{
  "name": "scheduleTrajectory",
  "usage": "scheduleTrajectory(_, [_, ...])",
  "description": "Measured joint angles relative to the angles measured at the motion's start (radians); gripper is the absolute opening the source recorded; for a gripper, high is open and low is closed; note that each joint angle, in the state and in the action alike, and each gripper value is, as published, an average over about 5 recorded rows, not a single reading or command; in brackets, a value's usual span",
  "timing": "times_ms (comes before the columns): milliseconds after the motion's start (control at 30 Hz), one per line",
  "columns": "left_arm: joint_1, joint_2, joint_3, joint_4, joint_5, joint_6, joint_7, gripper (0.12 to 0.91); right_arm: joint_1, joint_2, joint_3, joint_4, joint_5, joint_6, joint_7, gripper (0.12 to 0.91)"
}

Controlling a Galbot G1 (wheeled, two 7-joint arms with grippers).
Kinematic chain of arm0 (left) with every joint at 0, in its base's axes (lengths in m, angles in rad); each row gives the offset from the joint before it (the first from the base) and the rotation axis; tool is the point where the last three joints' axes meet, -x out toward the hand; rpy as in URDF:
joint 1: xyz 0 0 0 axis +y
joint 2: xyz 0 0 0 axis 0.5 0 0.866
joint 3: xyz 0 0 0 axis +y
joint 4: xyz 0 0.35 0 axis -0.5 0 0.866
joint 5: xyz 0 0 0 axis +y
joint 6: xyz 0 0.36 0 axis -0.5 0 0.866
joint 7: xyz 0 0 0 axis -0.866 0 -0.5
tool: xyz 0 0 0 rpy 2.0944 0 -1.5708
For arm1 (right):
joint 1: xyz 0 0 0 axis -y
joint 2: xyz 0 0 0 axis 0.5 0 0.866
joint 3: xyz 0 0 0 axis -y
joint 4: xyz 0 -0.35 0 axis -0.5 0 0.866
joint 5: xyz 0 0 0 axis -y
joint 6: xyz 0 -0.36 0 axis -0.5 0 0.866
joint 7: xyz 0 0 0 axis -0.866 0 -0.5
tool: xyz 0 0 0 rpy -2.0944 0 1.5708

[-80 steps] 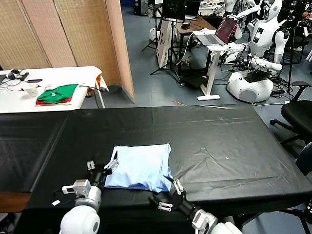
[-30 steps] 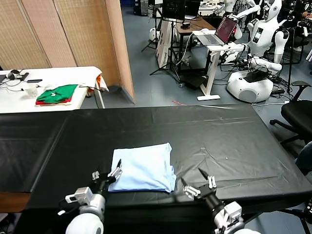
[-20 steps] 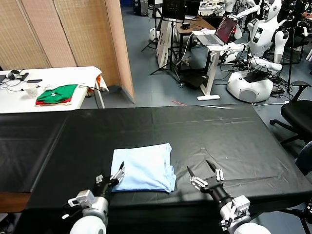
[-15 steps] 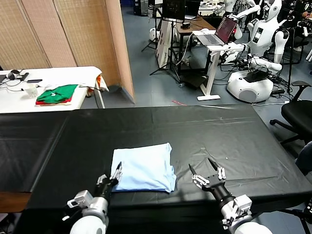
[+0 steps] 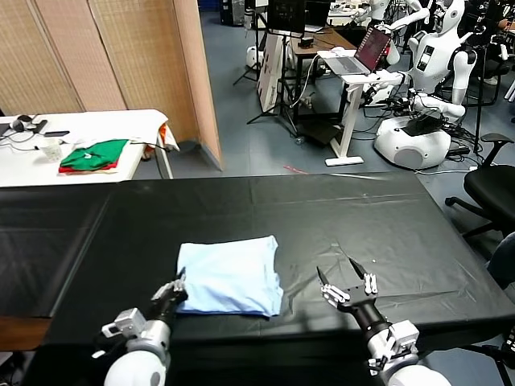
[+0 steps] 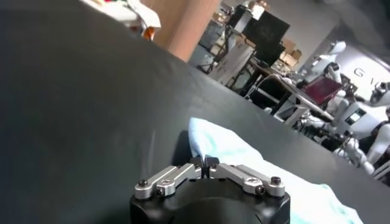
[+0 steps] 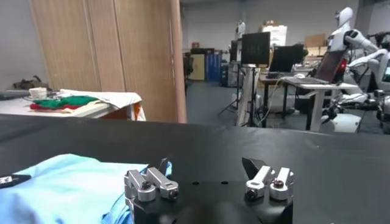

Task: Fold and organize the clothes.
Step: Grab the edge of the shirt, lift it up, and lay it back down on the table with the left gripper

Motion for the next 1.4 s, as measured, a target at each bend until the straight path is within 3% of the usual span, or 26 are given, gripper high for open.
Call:
scheduleTrajectory(200, [0.013,0.069,-0.021,-0.035,0.183,-0.012,0.007,0.161,-0.004,0.019,0.022,-0.007,-0.013,-0.003,0.013,0.907])
scheduleTrajectory(367, [0.044,0.214,-0.078,-0.067,0.298,-0.037,0.008,0.161,-0.004,0.036,0.039,-0.027,-0.020,-0.010,0.026,0.907])
scheduleTrajectory(633, [0.117,0.500,-0.272,-0.114,0.284,-0.032,0.005,0.161,0.005,0.056,0.033,-0.047,-0.029,-0.019,0.030,0.907])
scheduleTrajectory(800, [0.169,0.587,-0.370,-0.174,0.274,-0.020,-0.009,0.161,0.008,0.071,0.015,-0.063,-0.046,-0.017,0.030,0.907])
scheduleTrajectory(1000, [0.167,0.542,-0.317,-0.266,0.250,0.006,-0.035,0.161,-0.001,0.087,0.004,-0.066,-0.063,-0.016,0.029,0.907])
scheduleTrajectory(1200, [0.111,0.396,-0.124,-0.288,0.172,0.035,-0.059,0.161,-0.022,0.104,0.018,-0.054,-0.068,-0.017,0.029,0.907])
scheduleTrajectory(1400, [0.034,0.239,0.074,-0.236,0.227,0.025,-0.065,0.161,-0.019,0.108,0.001,-0.030,0.002,-0.069,0.020,0.907])
